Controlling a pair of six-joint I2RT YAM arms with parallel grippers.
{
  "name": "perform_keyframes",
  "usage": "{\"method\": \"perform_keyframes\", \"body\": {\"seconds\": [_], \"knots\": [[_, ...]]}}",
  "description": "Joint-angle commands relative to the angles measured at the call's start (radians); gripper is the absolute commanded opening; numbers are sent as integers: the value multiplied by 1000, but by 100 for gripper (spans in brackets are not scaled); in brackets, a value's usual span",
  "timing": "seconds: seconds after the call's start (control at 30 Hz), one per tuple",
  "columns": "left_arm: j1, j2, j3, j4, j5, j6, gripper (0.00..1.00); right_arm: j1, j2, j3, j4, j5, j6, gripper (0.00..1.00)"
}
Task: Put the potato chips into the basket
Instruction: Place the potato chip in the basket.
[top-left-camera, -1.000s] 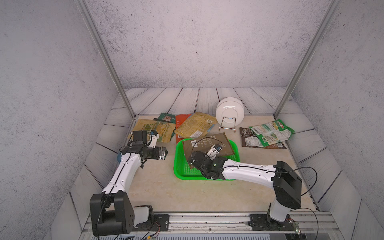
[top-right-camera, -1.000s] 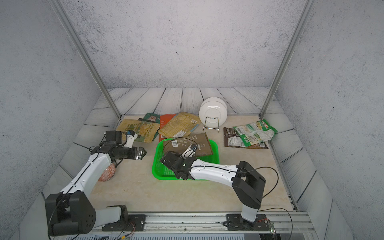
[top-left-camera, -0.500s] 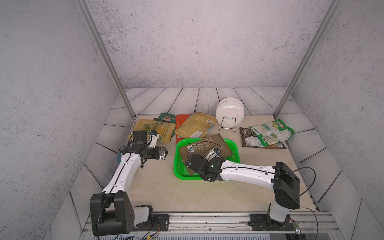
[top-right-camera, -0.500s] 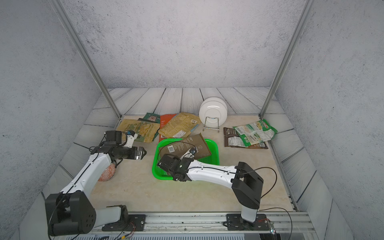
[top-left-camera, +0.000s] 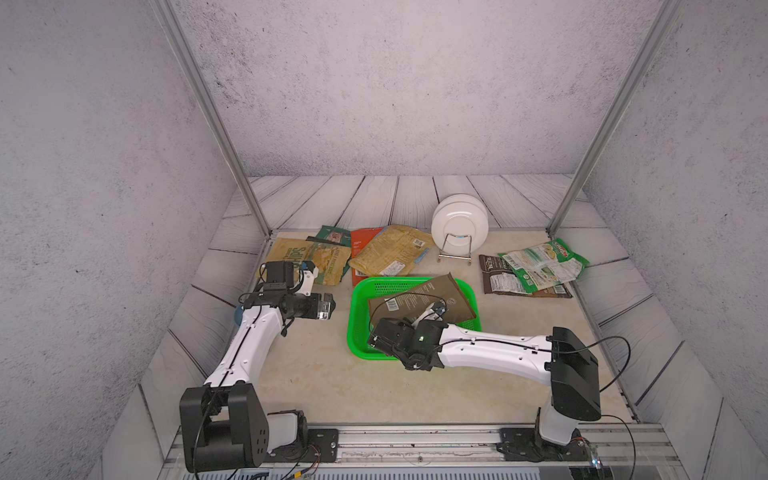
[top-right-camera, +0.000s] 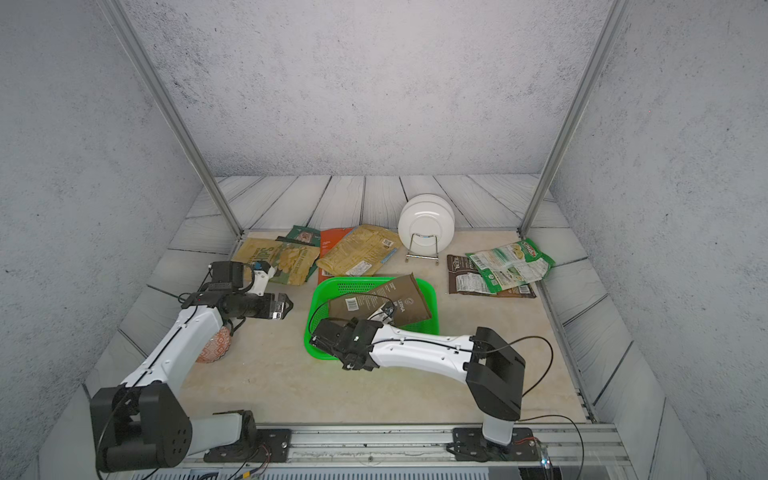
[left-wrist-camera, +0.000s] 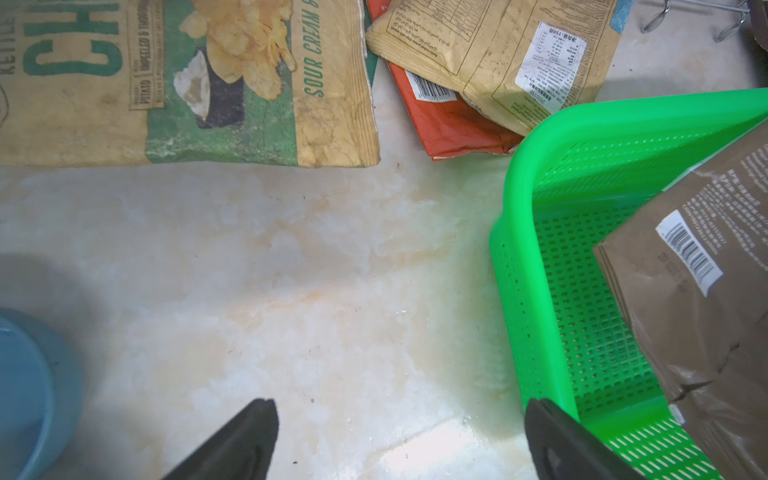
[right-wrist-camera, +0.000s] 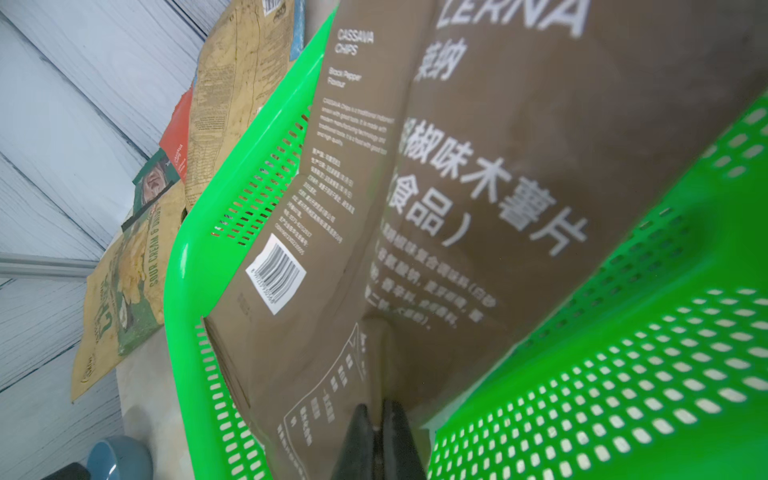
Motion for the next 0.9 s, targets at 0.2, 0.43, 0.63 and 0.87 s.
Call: {"method": "perform_keyframes", "body": {"seconds": [0.2,0.43,0.63,0.87], "knots": [[3,9,4,-2,18,1,99,24,-29,57,-39,87,39,0],[3,10,4,-2,19,3,99,23,11,55,52,123,12,0],[3,11,4,-2,19,2,99,-12,54,11,160,103,1,0],[4,11,4,-2,18,4,99,-43,90,-2,242,80,-53,8]]}}
